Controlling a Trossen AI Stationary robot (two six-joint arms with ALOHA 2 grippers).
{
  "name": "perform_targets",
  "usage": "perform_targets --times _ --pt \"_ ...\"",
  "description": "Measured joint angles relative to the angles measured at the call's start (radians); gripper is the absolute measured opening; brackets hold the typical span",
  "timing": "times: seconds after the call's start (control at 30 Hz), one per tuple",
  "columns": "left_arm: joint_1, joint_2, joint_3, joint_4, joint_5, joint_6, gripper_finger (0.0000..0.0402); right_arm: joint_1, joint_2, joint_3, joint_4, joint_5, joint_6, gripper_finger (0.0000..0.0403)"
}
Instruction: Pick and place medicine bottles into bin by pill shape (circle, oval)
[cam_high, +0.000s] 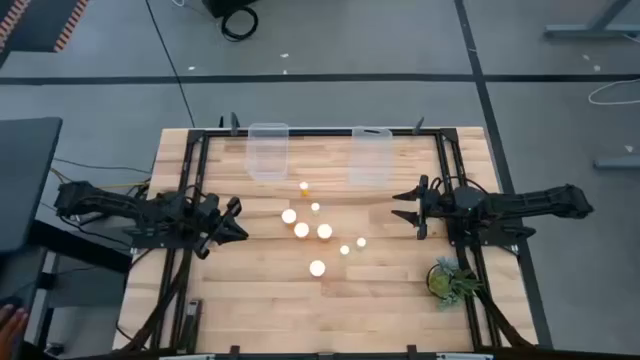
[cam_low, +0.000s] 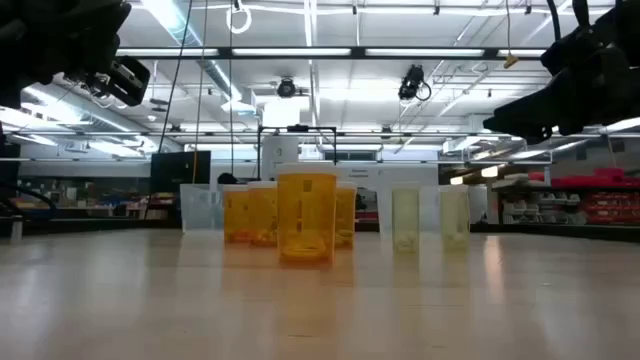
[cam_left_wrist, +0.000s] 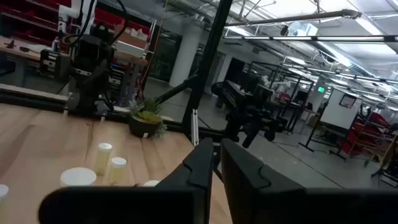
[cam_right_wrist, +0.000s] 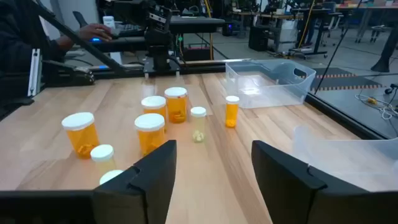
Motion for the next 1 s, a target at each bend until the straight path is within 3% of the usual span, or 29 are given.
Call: perform_targets --times 1.0 --pt "0.0 0.0 0.0 0.0 0.0 0.0 0.0031 0.0 0.0 0.0 0.0 0.0 0.0 0.0216"
